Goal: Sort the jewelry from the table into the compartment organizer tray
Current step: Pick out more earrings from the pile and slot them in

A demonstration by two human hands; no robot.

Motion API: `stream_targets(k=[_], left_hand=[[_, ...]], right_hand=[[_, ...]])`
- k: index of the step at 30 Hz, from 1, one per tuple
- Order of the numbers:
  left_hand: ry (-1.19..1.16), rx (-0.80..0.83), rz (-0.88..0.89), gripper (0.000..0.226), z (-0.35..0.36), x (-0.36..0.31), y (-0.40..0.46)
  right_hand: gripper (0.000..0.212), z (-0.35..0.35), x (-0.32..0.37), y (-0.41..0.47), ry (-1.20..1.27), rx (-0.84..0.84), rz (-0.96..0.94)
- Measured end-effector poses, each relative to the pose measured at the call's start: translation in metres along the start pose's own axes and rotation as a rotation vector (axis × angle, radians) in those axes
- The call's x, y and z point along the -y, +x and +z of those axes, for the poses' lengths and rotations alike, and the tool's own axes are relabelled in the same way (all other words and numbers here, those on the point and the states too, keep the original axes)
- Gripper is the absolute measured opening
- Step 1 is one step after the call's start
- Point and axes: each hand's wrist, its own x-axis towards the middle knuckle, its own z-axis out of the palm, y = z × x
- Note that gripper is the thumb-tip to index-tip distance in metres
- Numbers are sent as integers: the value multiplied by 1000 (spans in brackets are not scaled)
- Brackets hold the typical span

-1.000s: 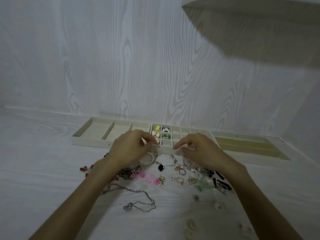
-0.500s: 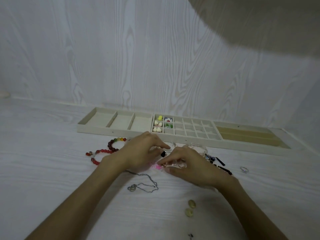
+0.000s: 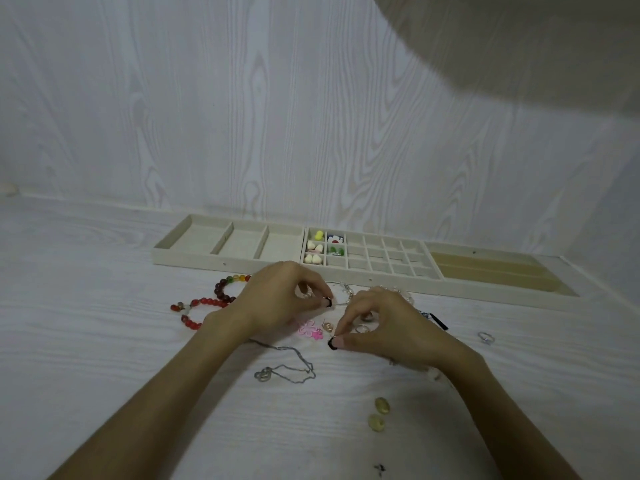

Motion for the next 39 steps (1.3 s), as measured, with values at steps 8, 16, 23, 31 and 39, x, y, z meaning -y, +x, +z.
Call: stream_targets(k=[8, 16, 23, 31, 39], left_hand=[[-384, -3, -30, 10, -6, -2, 2], [-474, -38, -35, 10, -9, -15, 6], [-326, 35, 69, 9, -29, -28, 53], [94, -32, -285, 24, -49, 26, 99], [116, -35, -426, 27, -20, 57, 112]], right_hand=[[8, 1, -5, 5, 27, -228, 76], [14, 3, -4, 11, 89, -491, 49], [13, -31, -7, 22, 81, -572, 46], [2, -93, -24, 85, -186, -462, 133], [8, -97, -72, 155, -421, -103, 291]])
